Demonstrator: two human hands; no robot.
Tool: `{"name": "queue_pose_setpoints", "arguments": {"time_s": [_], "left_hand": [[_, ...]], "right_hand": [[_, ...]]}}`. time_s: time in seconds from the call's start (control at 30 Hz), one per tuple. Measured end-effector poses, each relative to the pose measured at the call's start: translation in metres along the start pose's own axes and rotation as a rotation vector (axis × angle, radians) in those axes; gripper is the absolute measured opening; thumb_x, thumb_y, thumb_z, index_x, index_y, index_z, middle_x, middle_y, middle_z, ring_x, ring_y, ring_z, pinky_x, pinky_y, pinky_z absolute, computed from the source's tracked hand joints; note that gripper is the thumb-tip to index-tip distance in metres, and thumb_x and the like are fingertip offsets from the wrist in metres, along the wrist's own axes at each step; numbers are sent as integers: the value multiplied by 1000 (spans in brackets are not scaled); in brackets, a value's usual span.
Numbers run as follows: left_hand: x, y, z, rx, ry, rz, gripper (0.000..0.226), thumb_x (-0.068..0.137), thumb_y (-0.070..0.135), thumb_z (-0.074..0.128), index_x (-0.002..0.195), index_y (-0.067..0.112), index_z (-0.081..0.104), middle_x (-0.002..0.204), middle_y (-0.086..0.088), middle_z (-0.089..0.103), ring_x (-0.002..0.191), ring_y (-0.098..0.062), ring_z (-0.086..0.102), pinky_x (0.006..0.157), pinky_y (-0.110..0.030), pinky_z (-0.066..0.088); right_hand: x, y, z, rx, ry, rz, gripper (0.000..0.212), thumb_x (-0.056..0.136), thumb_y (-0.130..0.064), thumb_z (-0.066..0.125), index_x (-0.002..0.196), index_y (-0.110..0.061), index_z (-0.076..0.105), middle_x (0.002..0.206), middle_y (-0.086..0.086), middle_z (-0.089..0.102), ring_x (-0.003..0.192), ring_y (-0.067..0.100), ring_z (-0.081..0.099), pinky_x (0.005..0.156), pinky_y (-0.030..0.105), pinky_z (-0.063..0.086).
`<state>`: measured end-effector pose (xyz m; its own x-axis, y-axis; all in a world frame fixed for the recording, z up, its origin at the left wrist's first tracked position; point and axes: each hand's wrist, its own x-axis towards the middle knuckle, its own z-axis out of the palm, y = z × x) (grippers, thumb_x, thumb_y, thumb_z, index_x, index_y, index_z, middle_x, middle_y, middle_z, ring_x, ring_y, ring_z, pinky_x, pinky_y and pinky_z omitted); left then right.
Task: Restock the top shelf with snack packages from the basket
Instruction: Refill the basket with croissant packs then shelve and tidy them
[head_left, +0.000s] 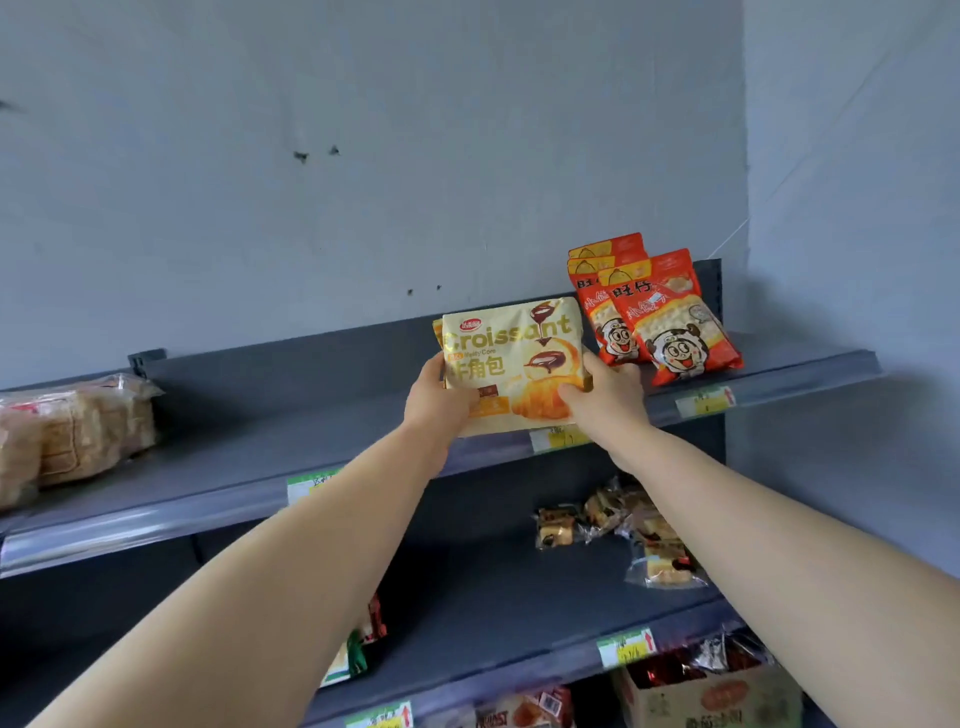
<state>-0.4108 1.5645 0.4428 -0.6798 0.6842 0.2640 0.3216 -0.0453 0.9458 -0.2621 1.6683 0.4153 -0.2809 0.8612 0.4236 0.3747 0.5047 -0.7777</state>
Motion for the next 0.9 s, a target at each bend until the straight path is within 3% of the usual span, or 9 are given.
{"name": "queue_pose_setpoints", "arguments": {"time_s": [0.13,0.33,0.53,0.63,0.73,0.83,0.9], "left_hand": [[44,1,7,101,20,-25,57,97,8,55,147,28,36,98,13,57,90,-10,59,80,-30,52],[120,-12,21,114,-4,-132,55,94,3,55,142,24,38,111,3,61,109,-22,62,97,-44,53],[202,-25,55,87,26,-153,60,92,0,53,144,25,36,113,3,58,112,-23,60,98,-47,51],[229,-37,69,125,51,-178,62,91,-1,52,145,26,36,109,3,57,109,-23,58,96,-44,52],[245,-49,78,152,80,-157,63,92,1,51,146,30,35,103,8,56,100,-18,56,79,-33,51],[255,-61,84,182,172,-90,55,97,11,44,146,33,36,100,13,56,90,-12,57,67,-25,48],[258,-71,88,204,228,-44,49,100,23,43,146,36,35,107,14,58,94,-12,57,74,-28,51]], "right_hand": [[50,1,25,54,-58,33,48,94,-32,54,140,-39,44,127,7,40,94,23,53,77,30,48],[134,14,63,35,-220,49,38,94,-24,55,132,-32,53,117,2,62,99,23,61,83,39,56],[225,26,89,-90,-271,42,31,96,-19,52,127,-24,54,109,3,60,97,22,59,87,41,56],[253,35,101,-119,-284,51,35,95,-18,51,129,-26,54,107,4,58,94,22,58,85,40,56],[268,44,114,-109,-281,69,42,94,-15,48,133,-29,49,109,4,55,91,22,57,81,37,57],[272,54,126,-78,-245,37,40,93,-30,48,133,-34,47,111,4,55,88,22,59,76,37,57],[272,62,133,-118,-228,7,50,94,-32,48,142,-35,35,118,6,51,94,24,58,77,36,54]]}}
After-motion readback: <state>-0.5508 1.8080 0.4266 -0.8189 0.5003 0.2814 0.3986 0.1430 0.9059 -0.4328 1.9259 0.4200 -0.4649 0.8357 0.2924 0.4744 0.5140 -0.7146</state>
